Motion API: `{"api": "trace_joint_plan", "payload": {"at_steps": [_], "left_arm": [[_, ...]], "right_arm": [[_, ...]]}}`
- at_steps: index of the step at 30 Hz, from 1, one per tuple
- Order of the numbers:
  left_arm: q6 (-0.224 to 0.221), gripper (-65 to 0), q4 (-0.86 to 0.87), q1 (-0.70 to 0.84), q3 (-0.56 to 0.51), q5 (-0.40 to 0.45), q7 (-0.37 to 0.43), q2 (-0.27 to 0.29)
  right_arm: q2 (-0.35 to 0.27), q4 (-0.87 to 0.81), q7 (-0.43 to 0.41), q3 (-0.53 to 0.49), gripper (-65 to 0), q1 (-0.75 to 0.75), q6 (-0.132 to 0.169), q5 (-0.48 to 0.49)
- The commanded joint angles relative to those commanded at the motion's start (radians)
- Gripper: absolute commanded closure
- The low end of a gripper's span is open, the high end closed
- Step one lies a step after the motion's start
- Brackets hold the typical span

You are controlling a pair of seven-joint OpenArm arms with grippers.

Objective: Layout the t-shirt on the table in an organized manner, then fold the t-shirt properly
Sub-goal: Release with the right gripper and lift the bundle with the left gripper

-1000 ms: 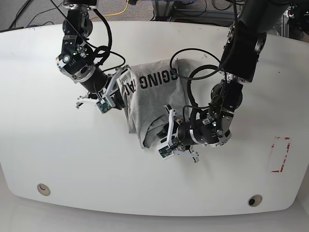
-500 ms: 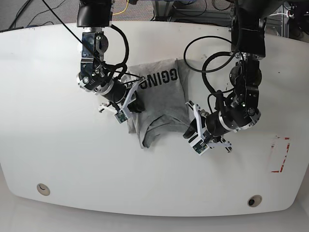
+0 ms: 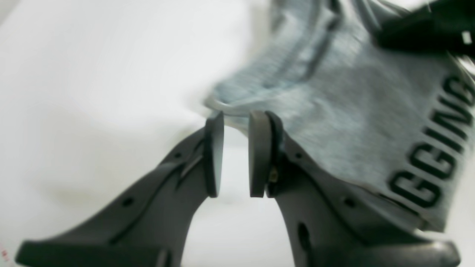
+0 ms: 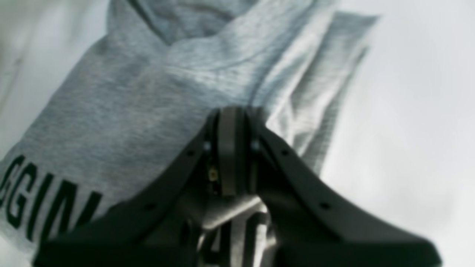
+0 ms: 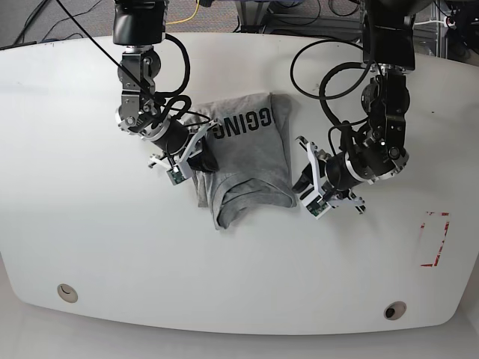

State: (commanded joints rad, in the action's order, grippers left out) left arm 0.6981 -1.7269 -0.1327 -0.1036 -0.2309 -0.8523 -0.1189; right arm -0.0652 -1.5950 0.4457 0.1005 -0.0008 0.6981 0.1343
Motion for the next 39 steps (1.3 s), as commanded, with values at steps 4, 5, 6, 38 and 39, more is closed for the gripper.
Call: {"api": "trace_joint_plan", "payload": {"at_steps": [4, 5, 6, 38, 39], "left_arm": [[0.000, -10.1, 0.005, 0.009, -0.040, 0.002, 0.002, 0.028], [0.000, -10.1, 0.005, 0.017, -0.051, 0.002, 0.002, 0.049], [0.000, -10.1, 0.005, 0.025, -0.055, 0.002, 0.002, 0.066], [-0.774, -11.7, 0.545, 0.060, -0.434, 0.198, 0.761, 0.276], [-0.783, -13.6, 0.575, 0.048, -0.456, 0.198, 0.781, 0.276]], "right_arm": [[-0.014, -0.138, 0.114, 0.049, -3.3, -0.008, 0.000, 0.000], [-0.014, -0.186, 0.147, 0.069, -3.3, -0.009, 0.000, 0.000], [-0.017, -0.219, 0.172, 0.083, -3.3, -0.012, 0.000, 0.000], [-0.123, -0.423, 0.295, 0.402, -3.2, -0.141, 0.000, 0.005], [-0.118, -0.422, 0.295, 0.405, -3.2, -0.141, 0.000, 0.005]]}}
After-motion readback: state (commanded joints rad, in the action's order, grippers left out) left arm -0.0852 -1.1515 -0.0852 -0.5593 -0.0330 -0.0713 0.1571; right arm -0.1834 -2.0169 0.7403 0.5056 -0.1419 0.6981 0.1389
